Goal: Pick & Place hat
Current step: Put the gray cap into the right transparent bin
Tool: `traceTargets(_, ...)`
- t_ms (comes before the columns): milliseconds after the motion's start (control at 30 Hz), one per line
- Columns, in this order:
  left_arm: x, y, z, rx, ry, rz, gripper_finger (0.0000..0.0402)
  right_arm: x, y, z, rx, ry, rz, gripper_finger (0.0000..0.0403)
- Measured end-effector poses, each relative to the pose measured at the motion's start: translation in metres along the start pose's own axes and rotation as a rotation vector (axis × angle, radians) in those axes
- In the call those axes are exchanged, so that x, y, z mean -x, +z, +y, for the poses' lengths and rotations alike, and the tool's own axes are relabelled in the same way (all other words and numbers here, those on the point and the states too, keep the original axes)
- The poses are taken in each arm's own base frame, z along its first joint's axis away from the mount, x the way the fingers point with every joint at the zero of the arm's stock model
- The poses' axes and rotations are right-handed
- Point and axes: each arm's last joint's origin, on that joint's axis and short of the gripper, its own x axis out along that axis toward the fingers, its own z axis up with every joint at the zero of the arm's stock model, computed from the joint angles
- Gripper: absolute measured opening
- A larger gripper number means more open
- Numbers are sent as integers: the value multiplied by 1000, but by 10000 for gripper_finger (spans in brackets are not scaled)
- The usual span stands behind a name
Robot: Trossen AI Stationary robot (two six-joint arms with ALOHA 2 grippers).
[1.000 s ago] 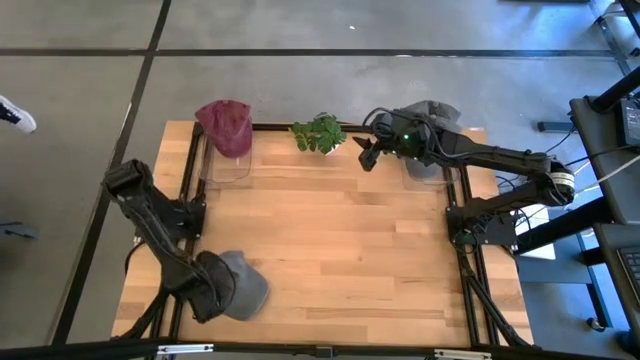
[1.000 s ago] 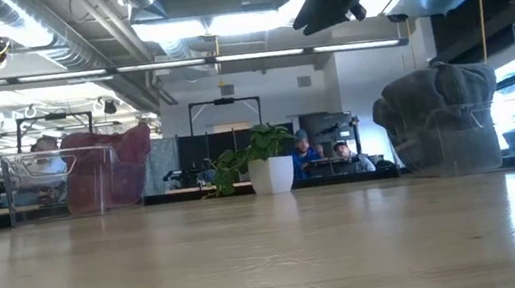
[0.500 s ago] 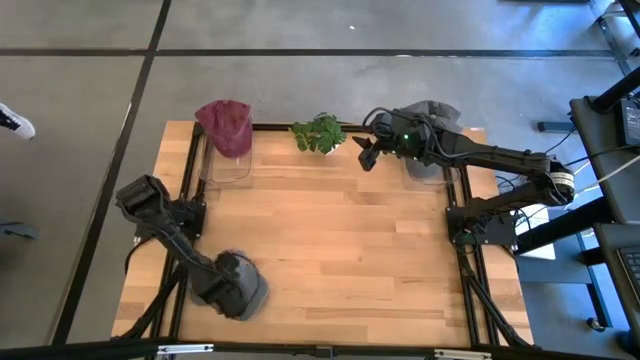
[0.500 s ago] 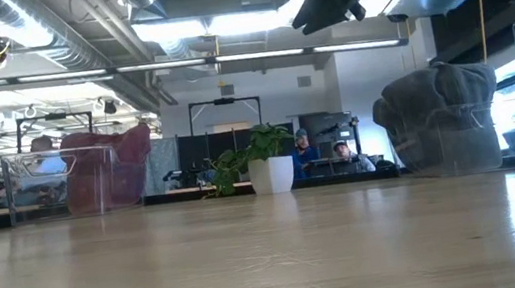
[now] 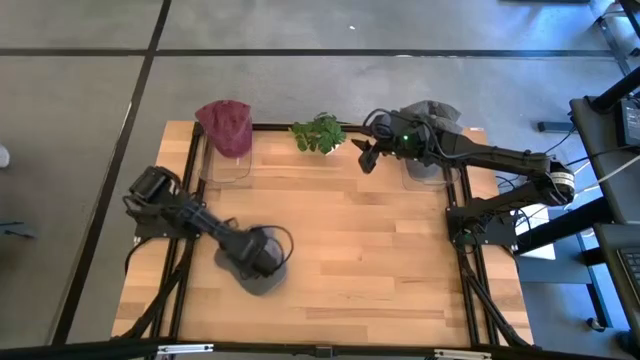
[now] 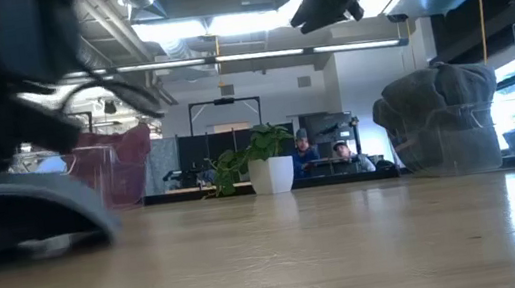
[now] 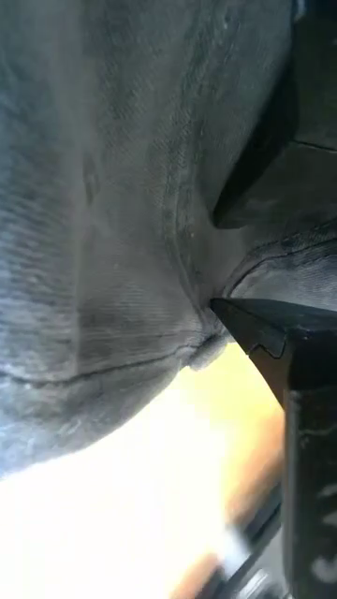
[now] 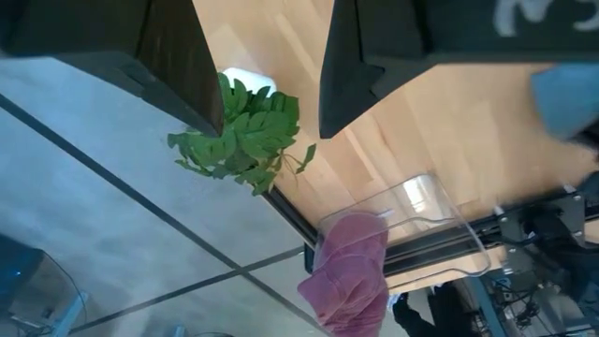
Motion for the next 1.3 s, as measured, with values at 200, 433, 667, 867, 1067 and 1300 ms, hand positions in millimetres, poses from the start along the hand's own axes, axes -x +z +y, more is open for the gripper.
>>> traceTargets(200, 6, 44, 9, -137, 43, -204, 135, 1, -1, 6, 11, 20, 2, 177)
traceTargets(433, 18, 92, 7, -280, -115, -433, 134, 3, -2, 12, 22, 40, 5, 177)
traceTargets(667, 30, 105, 15, -300, -218, -517, 132, 4, -4, 15, 28, 45, 29, 177)
traceTargets(867, 60, 103, 37, -224, -289, -606, 133, 4, -4, 15, 23, 68, 30, 177)
traceTargets(1067, 99, 88, 71, -62, -439, -701, 136, 5, -4, 21, 13, 248, 41, 177)
traceTargets(1300, 112, 58, 99, 154, -611, -790, 136, 4, -8, 27, -52, 431, 104, 177)
